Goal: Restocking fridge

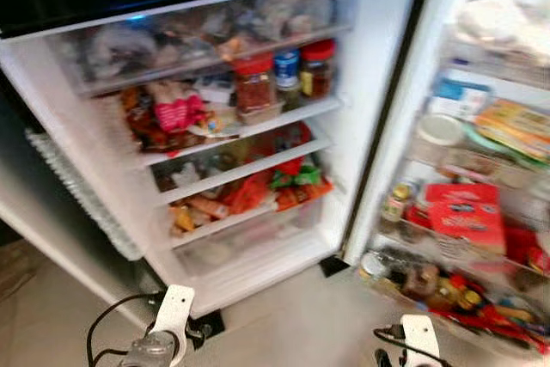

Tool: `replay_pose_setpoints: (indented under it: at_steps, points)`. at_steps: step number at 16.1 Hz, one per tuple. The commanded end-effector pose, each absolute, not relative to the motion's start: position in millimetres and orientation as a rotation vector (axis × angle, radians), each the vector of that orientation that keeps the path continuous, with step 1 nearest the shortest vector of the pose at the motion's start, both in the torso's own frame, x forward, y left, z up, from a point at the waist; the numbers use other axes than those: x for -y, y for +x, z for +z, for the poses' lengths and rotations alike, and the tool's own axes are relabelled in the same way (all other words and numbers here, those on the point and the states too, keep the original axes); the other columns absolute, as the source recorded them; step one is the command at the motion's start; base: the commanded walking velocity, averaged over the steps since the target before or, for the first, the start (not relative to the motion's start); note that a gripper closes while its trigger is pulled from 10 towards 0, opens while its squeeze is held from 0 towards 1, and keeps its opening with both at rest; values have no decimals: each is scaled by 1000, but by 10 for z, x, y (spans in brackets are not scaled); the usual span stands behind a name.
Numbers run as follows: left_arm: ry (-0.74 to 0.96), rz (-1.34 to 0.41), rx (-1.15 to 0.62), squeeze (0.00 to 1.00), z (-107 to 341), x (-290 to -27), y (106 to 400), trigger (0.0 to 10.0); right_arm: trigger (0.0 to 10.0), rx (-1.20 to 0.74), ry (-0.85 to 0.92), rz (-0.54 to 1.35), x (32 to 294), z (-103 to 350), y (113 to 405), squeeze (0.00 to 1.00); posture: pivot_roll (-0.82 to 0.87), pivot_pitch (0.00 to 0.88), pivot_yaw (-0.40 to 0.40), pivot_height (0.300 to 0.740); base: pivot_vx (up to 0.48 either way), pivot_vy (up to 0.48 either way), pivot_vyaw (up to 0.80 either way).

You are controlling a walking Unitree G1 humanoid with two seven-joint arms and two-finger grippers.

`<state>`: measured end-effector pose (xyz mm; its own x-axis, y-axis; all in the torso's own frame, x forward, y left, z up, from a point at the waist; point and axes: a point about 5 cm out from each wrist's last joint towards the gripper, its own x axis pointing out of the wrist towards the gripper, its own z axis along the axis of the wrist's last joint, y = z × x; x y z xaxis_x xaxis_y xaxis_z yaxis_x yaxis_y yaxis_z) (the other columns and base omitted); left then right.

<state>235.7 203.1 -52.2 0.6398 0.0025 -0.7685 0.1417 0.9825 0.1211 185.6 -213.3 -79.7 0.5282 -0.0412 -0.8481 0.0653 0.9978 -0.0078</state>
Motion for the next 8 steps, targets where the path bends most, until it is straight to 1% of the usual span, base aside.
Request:
replay_pose_setpoints:
  at_steps: [1, 5, 8]
  points:
    - [196, -68, -903, 0, -527, -2108, 2334, 10000, 10000, -1006, 39, -67, 2132, -762, 1930, 0, -102, 7, 39, 740, 0, 0, 0]
    - [208, -60, -907, 0, -489, -2088, 2405, 10000, 10000, -994, 40, -85, 2165, -707, 2025, 0, -97, 0, 24, 740, 0, 0, 0]
    - [200, -45, -909, 0, -481, -2056, 2430, 10000, 10000, -995, 59, -119, 2198, -704, 2021, 0, -76, 0, 7, 740, 0, 0, 0]
